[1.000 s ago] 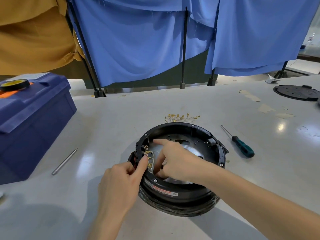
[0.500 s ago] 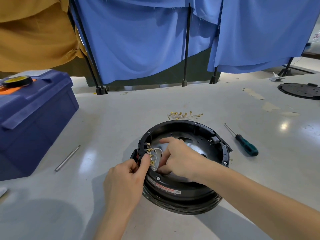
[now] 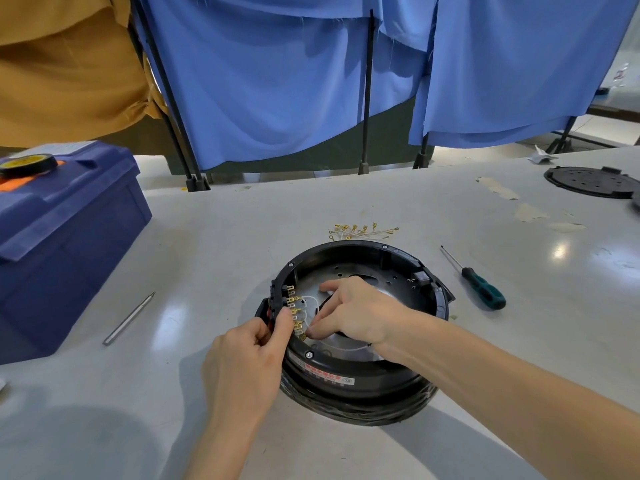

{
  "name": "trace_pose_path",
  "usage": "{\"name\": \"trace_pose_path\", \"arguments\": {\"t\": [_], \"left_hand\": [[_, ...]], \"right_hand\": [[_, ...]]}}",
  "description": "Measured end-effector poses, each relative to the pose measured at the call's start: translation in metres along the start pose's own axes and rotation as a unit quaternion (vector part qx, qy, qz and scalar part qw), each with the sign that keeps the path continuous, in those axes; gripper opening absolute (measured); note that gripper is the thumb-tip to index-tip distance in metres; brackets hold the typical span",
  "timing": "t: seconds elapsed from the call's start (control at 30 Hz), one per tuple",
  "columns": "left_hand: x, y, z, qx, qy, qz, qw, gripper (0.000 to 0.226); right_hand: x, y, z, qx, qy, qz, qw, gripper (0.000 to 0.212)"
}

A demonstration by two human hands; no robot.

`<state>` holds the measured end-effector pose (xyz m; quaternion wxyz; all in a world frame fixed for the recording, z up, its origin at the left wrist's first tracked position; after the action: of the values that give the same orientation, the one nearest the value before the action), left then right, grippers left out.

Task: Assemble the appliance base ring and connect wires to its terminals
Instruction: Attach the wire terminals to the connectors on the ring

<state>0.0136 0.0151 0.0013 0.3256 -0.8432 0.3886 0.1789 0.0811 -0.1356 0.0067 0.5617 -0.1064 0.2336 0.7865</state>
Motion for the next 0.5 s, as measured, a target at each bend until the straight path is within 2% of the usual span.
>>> {"name": "trace_pose_path", "arguments": {"t": [0.1, 0.17, 0.23, 0.3, 0.43, 0.5], "left_hand": [[-0.0005, 0.0002, -0.0014, 0.001, 0.001, -0.003, 1.000, 0.051], [-0.0004, 0.0002, -0.0013, -0.001, 0.002, -0.001, 1.000, 0.057], [-0.0006, -0.0001, -0.0011, -0.002, 0.002, -0.003, 1.000, 0.062], [-0.0003, -0.0006, -0.0011, 0.000, -0.003, -0.003, 1.000, 0.053], [0.0010, -0.0011, -0.0003, 0.010, -0.009, 0.000, 1.000, 0.048], [0.0007, -0.0015, 0.0004, 0.011, -0.010, 0.001, 1.000, 0.050]], "right_hand": [[0.0005, 0.0041, 0.0015, 0.002, 0.022, 0.003, 1.000, 0.036], [0.0019, 0.0054, 0.0019, 0.003, 0.041, 0.002, 0.999, 0.028], [0.0030, 0.0055, 0.0016, 0.003, 0.040, 0.003, 0.999, 0.034], [0.0024, 0.0067, 0.0028, 0.005, 0.024, 0.003, 1.000, 0.046], [0.0002, 0.0071, 0.0034, -0.006, 0.026, -0.010, 1.000, 0.039], [0.0016, 0.0046, 0.0029, -0.010, 0.021, -0.013, 1.000, 0.050]]}}
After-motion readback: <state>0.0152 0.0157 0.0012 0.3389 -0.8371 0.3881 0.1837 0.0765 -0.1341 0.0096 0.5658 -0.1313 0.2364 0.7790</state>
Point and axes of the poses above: each hand's wrist, its own y-axis away from the middle knuckle, its own x-axis out of the palm, z = x × y, the point moved 6 cm from there along -y, towards the middle knuckle, and after that the axes turned 6 degrees about -z, right-handed, at the moved point
